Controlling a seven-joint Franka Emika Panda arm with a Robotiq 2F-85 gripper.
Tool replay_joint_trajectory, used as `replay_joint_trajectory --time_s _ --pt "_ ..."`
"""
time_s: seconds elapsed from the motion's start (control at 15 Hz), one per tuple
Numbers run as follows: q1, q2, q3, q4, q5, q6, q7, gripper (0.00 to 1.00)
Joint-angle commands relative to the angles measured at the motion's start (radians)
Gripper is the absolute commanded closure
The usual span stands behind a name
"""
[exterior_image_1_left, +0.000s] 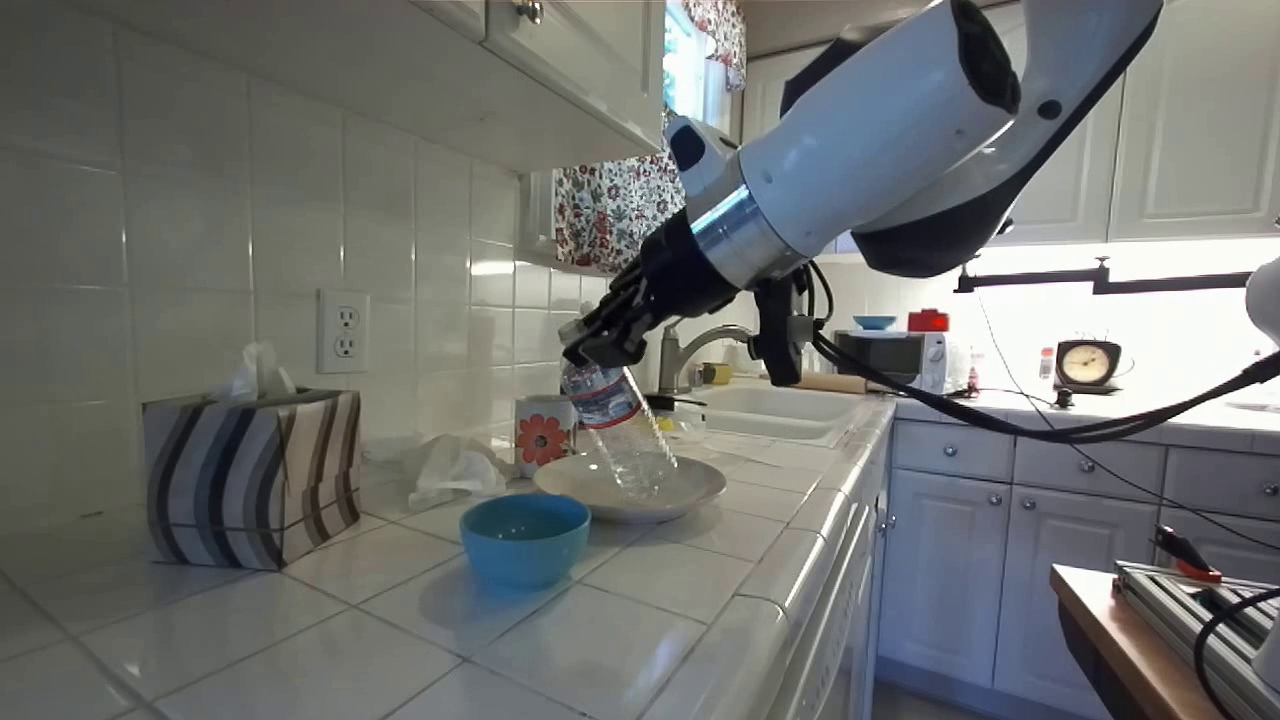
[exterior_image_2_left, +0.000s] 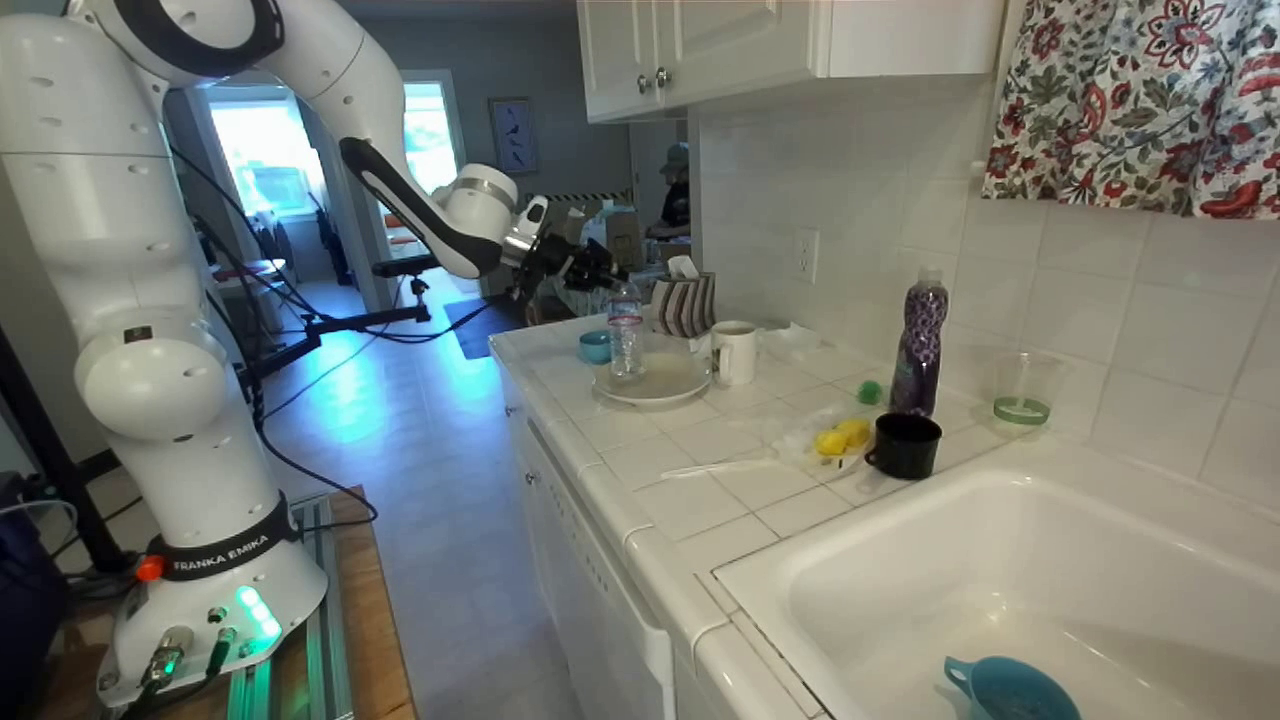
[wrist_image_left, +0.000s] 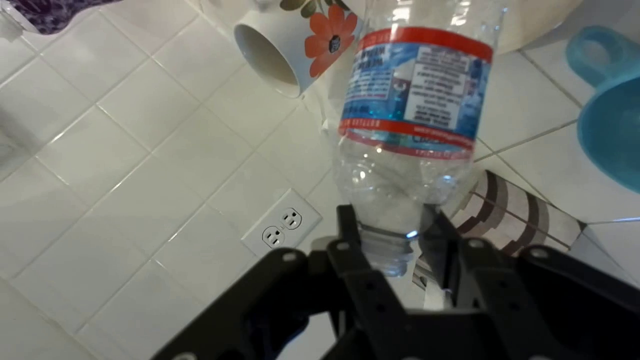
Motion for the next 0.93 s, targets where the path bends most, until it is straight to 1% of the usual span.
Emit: replay_joint_trajectory --time_s 0.0,0.2,0.33,0.47,0.53,0.6,0.73,0.8,0.87 --pt "0.016 -0.053 0.003 -0.030 0.109 -0.063 -0.150 0.89" --pt "0.023 -0.060 0.007 -0.012 0.173 -0.119 -0.285 0.89" --pt "0.028 -0.064 0.007 -0.002 0.194 -0.142 -0.349 0.89" --pt "0.024 -0.066 0.001 0.008 0.164 -0.100 -0.341 0.89" --pt "0.025 -0.045 0.001 0.008 0.150 -0.114 -0.306 0.89" --pt "0.025 -0.046 0.001 0.009 0.150 -0.113 -0.307 0.64" --pt "0.025 -0.043 0.000 0.007 0.150 -0.113 -0.307 0.64" --pt "0.025 -0.042 0.000 0.007 0.150 -0.113 -0.307 0.89" --pt "0.026 -0.039 0.001 0.008 0.163 -0.117 -0.324 0.89"
